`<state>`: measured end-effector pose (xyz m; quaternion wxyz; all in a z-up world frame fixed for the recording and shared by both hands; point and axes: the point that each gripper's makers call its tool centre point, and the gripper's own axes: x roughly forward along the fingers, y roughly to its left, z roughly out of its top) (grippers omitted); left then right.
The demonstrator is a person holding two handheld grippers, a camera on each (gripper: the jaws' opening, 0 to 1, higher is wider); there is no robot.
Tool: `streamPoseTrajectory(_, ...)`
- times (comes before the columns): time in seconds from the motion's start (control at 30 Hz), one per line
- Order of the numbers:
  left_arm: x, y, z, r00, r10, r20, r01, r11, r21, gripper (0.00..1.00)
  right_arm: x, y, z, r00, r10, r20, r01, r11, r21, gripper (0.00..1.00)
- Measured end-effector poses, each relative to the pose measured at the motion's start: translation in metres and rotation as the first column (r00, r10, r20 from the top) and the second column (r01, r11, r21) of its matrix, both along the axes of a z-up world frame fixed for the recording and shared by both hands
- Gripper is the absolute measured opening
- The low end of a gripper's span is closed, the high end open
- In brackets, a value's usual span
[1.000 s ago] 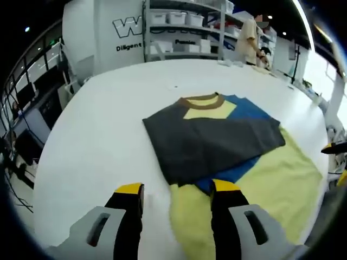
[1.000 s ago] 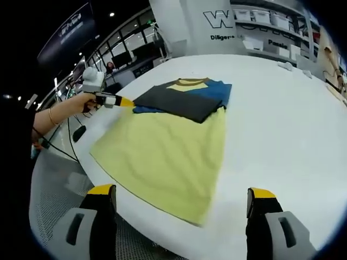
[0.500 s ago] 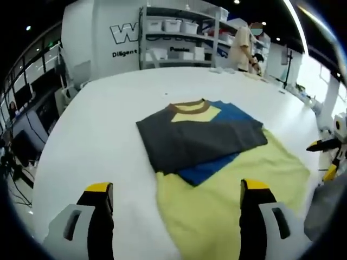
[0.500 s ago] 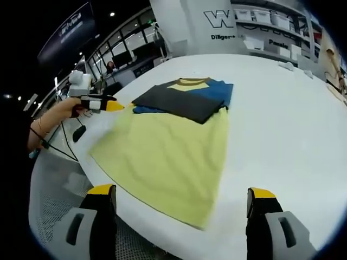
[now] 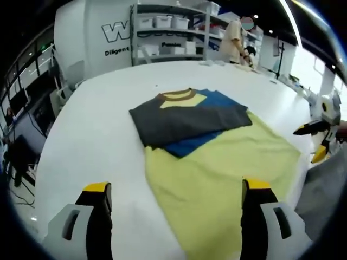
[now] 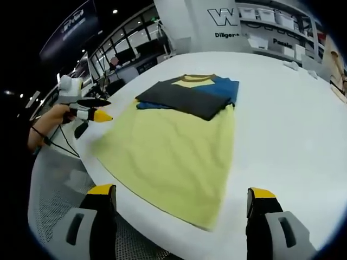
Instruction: Fold the garment on the visible template until the final outline fits inside the template.
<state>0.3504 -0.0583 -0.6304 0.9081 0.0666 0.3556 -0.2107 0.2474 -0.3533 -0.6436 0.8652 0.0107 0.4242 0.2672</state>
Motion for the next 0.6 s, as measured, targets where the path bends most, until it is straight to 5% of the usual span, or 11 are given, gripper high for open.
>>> streamPoseTrajectory(0.6,-0.06,-0.001,-0.013,0.994,-0.041,-0.106,0.042,0.999,0.008,0.87,-0.003,-0.002,-0.006,1.0,-0.018,-0.006,0.018,1.0,-0.023,0.96)
